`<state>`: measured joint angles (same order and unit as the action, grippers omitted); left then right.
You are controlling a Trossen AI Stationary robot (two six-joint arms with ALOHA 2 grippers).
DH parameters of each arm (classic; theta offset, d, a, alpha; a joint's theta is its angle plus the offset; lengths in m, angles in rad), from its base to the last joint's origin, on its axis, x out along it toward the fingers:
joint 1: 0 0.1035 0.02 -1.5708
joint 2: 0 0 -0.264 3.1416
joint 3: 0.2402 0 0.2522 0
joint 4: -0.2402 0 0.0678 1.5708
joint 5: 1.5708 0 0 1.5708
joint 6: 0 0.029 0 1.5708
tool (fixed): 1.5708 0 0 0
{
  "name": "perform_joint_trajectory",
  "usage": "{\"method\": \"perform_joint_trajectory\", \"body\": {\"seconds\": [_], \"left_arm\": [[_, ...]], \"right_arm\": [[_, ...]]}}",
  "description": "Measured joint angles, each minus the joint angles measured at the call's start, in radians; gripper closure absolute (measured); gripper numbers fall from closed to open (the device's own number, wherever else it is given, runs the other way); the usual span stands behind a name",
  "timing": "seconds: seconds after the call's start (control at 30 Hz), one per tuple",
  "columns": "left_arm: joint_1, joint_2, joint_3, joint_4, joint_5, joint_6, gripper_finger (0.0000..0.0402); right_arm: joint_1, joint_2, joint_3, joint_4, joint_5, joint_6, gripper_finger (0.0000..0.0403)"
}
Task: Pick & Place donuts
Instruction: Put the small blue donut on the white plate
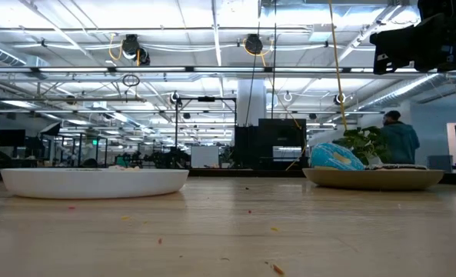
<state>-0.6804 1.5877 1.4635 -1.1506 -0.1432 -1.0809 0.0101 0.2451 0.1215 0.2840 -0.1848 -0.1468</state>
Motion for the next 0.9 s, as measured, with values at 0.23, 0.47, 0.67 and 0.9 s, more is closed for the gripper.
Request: {"method": "perform_joint_trajectory", "body": {"seconds": [0.23,0.47,0.67,0.9], "left_arm": [[0.026,-0.01,0.0,-0.022,-0.033,0.065,0.0268],[0.04,-0.004,0.0,-0.019,-0.04,0.078,0.0268],[0.04,-0.004,0.0,-0.019,-0.041,0.078,0.0268],[0.043,-0.004,0.0,-0.01,-0.078,0.161,0.0268]], "right_arm": [[0.0,0.0,0.0,0.0,0.0,-0.005,0.0403],[0.0,0.0,0.0,0.0,0.0,-0.004,0.0403],[0.0,0.0,0.0,0.0,0.0,-0.004,0.0403],[0.0,0.0,0.0,0.0,0.0,-0.005,0.0403]]}}
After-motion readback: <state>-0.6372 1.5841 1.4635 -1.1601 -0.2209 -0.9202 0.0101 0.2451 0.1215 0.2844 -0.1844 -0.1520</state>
